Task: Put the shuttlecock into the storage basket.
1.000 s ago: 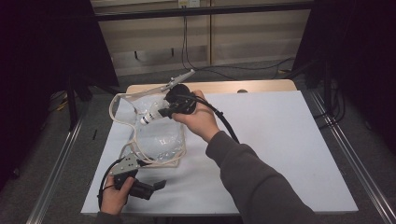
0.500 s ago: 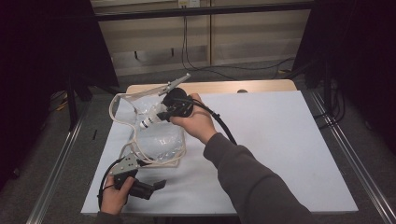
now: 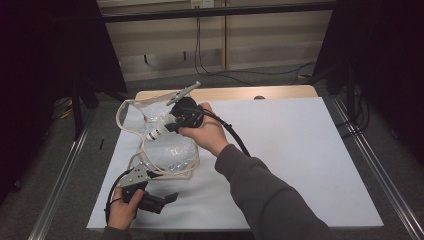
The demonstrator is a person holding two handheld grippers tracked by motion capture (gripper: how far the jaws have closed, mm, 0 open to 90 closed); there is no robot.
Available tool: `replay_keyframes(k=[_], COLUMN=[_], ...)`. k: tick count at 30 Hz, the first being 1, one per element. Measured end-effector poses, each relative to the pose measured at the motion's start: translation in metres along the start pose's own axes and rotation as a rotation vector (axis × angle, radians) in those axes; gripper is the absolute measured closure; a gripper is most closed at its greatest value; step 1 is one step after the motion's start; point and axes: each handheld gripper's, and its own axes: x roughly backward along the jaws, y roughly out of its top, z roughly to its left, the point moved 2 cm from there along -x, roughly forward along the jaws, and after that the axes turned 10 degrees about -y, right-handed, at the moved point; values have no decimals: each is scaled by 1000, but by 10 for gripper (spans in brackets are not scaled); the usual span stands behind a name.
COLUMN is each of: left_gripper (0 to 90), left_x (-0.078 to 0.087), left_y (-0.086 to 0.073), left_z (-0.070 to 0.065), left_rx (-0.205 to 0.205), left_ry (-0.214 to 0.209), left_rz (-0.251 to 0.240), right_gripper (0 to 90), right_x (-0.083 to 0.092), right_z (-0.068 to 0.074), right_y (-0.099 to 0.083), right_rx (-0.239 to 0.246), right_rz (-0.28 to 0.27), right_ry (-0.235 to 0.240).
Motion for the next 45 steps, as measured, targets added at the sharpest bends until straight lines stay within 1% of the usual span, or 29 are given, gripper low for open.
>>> replay_keyframes(k=[12, 16, 19, 25, 30, 33, 35, 36, 40, 45], left_gripper=[32, 32, 32, 32, 32, 32, 32, 32, 32, 32], left_x=[0, 0, 0, 1, 1, 1, 1, 2, 2, 2], left_y=[0, 0, 0, 0, -1, -1, -1, -1, -1, -1], left_z=[1, 1, 1, 1, 2, 2, 2, 2, 2, 2], left_rx=[-2, -2, -2, 1, 4, 2, -1, -1, 1, -2], left_ry=[0, 1, 0, -1, 0, 0, 0, -2, -2, -1], left_rz=[-1, 1, 1, -4, -9, -8, -5, -2, 0, -2], right_gripper=[870, 869, 869, 869, 877, 879, 880, 881, 882, 882], right_x=[-9, -11, -14, -21, -27, -30, -32, -33, -36, -40], right_z=[1, 2, 3, 3, 8, 11, 12, 12, 13, 16], right_y=[3, 5, 6, 8, 8, 9, 9, 8, 8, 6], right_rx=[-10, -9, 3, -12, -15, -6, -1, 1, 5, 27], right_rz=[6, 8, 11, 23, 32, 38, 41, 50, 56, 73], right_ry=[-1, -5, -11, -16, -5, -8, -2, -7, -9, -17])
